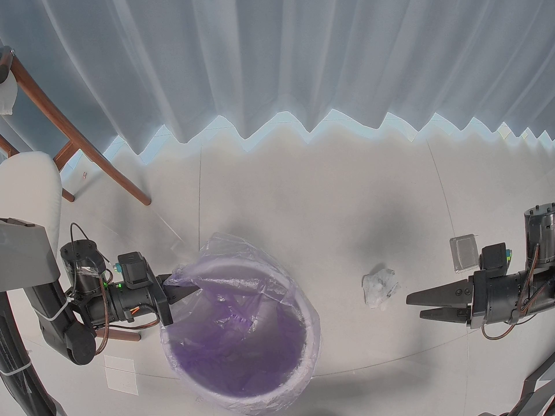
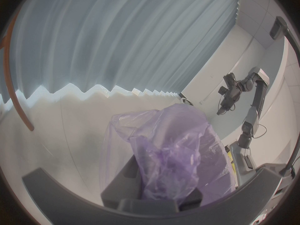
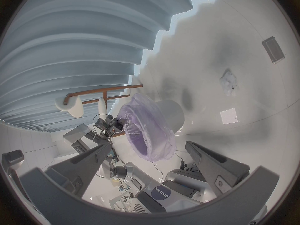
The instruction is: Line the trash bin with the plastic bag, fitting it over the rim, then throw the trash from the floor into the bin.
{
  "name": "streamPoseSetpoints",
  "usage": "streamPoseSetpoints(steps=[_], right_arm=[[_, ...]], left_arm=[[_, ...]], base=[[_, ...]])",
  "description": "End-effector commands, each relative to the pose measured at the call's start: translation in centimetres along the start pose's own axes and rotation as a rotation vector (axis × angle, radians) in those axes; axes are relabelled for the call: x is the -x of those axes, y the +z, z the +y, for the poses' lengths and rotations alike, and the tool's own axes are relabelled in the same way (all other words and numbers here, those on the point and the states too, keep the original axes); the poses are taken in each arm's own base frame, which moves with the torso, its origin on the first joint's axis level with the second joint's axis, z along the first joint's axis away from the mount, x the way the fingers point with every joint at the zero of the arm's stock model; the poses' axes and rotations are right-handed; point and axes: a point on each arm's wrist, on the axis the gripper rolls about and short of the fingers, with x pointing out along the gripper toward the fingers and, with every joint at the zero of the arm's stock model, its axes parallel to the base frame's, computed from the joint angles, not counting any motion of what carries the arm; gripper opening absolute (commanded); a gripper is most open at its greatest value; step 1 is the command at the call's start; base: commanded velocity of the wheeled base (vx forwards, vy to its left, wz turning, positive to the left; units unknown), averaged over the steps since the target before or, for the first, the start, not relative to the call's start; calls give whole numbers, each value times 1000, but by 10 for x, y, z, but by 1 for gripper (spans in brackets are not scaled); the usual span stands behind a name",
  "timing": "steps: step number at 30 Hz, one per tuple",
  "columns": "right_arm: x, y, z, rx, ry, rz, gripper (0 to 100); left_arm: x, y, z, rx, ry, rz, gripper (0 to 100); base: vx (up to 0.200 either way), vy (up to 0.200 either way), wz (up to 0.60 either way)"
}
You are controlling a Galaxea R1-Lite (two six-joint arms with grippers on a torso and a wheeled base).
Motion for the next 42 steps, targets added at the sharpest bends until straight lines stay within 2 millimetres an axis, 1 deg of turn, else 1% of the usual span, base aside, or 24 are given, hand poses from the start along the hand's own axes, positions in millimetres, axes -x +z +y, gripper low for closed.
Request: streamPoseSetpoints(steps=[1, 2, 4, 5, 6, 7, 9, 10, 11, 12, 14, 16, 17, 20, 22, 25, 28, 29, 30, 32, 36, 42], right_arm=[[-6, 1, -5, -26, -52, -5, 100], [-7, 1, -5, -29, -60, -8, 100], [-7, 1, -6, -49, -76, -20, 100], [-7, 1, -6, -49, -76, -20, 100], [-7, 1, -7, -71, -83, -26, 100], [-7, 1, -7, -71, -83, -26, 100], [-6, 0, -7, -94, -88, -32, 100], [-6, 0, -8, -99, -95, -38, 100], [-6, 0, -8, -99, -95, -38, 100], [-5, 0, -8, -101, -105, -48, 100], [-5, -1, -8, -101, -109, -51, 100], [-5, -1, -8, -101, -109, -51, 100], [-4, -2, -9, -103, -111, -50, 100], [-4, -1, -8, -103, -111, -53, 100], [-4, -1, -8, -103, -111, -53, 100], [-4, -1, -8, -106, -112, -54, 100], [-4, -2, -8, -115, -119, -58, 100], [-4, -1, -9, -115, -118, -60, 100], [-4, -2, -9, -124, -123, -62, 100], [-4, -2, -9, -132, -129, -67, 100], [-5, -1, -9, -138, -131, -70, 100], [-5, 0, -9, -136, -130, -72, 100]], left_arm=[[-16, -1, 2, 65, 7, -4, 0], [-19, -2, 2, 84, 24, -4, 0], [-34, -2, 1, 165, 105, -20, 0], [-34, -2, 1, 165, 105, -20, 0], [-50, 1, -1, 278, 203, -63, 0], [-50, 1, -1, 278, 203, -63, 0], [-80, 3, -4, 448, 345, -166, 0], [-88, 1, -5, 490, 379, -191, 0], [-88, 1, -5, 490, 379, -191, 0], [-100, -4, -4, 530, 418, -216, 0], [-109, -10, -4, 537, 435, -218, 0], [-109, -10, -4, 537, 435, -218, 0], [-124, -18, -7, 533, 442, -218, 0], [-139, -24, -4, 519, 469, -240, 0], [-150, -23, -3, 508, 489, -275, 0], [-160, -27, 2, 490, 537, -295, 0], [-166, -28, 5, 461, 625, -321, 0], [-166, -28, 5, 460, 631, -324, 0], [-171, -27, 0, 459, 676, -344, 0], [-173, -27, -5, 458, 708, -357, 0], [-176, -31, -18, 457, 717, -350, 0], [-179, -39, -24, 455, 732, -333, 0]], base=[[0, 0, 0], [0, 0, 0], [0, 0, 0], [0, 0, 0], [0, 0, 0], [0, 0, 0], [0, 0, 0], [0, 0, 0], [0, 0, 0], [0, 0, 0], [0, 0, 0], [0, 0, 0], [0, 0, 0], [0, 0, 0], [0, 0, 0], [0, 0, 0], [0, 0, 0], [0, 0, 0], [0, 0, 0], [0, 0, 0], [0, 0, 0], [0, 0, 0]])
